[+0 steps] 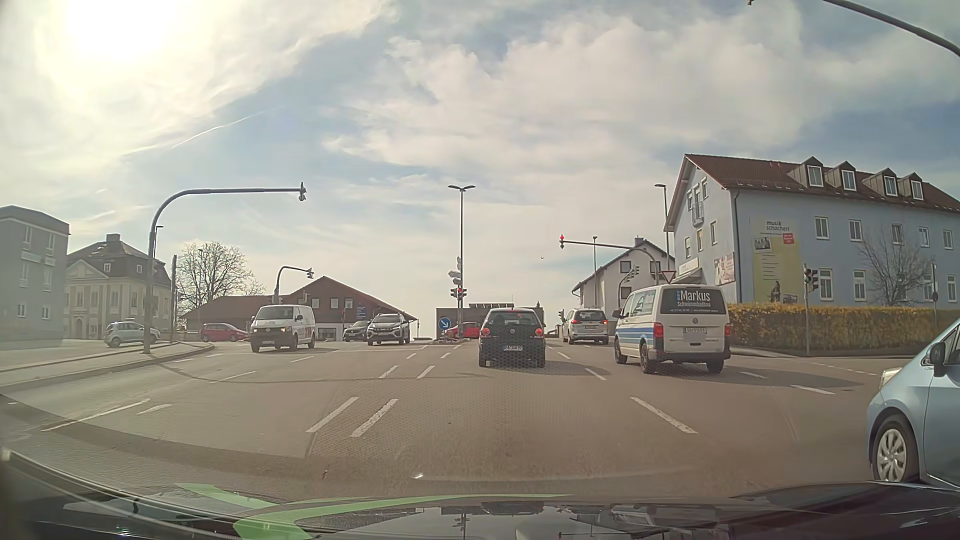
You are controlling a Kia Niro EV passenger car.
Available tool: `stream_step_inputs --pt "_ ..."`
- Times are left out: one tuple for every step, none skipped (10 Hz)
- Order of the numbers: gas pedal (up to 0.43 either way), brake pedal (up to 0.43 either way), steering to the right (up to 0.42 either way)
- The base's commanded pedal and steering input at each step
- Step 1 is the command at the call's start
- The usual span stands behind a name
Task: Follow the waypoints while adhering to traffic rules and regulations
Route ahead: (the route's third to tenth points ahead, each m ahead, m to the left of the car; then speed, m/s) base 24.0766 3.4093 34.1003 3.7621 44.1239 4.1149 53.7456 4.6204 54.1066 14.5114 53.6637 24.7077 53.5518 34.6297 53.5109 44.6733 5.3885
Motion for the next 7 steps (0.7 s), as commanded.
stream_step_inputs --pt "0.228 0.0 -0.004" --pt "0.22 0.0 -0.004" --pt "0.189 0.0 -0.004" --pt "0.177 0.0 -0.001" --pt "0.177 0.0 0.001" --pt "0.177 0.0 0.001" --pt "0.177 0.0 0.001"
